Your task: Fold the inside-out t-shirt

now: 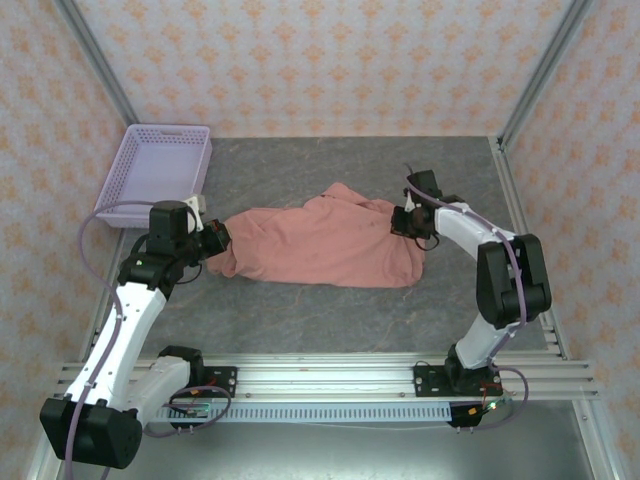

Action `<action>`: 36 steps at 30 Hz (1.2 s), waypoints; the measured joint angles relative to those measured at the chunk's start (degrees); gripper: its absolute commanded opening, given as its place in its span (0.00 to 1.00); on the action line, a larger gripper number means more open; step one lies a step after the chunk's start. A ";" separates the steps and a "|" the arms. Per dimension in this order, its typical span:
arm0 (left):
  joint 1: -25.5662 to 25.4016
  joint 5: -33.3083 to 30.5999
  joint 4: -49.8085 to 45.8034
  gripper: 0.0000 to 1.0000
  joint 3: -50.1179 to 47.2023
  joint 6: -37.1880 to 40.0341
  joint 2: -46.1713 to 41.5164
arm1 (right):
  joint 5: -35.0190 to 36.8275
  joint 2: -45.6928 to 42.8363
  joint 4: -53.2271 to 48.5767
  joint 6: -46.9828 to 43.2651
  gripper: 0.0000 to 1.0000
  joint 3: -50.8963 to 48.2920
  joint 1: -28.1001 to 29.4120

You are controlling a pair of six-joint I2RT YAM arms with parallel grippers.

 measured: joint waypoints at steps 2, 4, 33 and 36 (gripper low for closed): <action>0.00 0.02 0.00 0.00 0.00 0.00 -0.02 | -0.02 0.70 0.17 0.00 0.17 0.00 0.39; 0.00 0.02 -0.02 0.00 0.00 0.02 -0.02 | -0.28 1.51 0.20 0.00 0.17 -0.07 0.72; 0.00 0.00 -0.02 0.00 0.00 0.02 -0.11 | -1.46 1.95 0.52 0.20 0.11 -3.08 2.75; 0.00 0.00 -0.02 0.00 0.00 0.02 -0.11 | -1.11 0.98 0.55 0.20 0.10 -3.08 2.75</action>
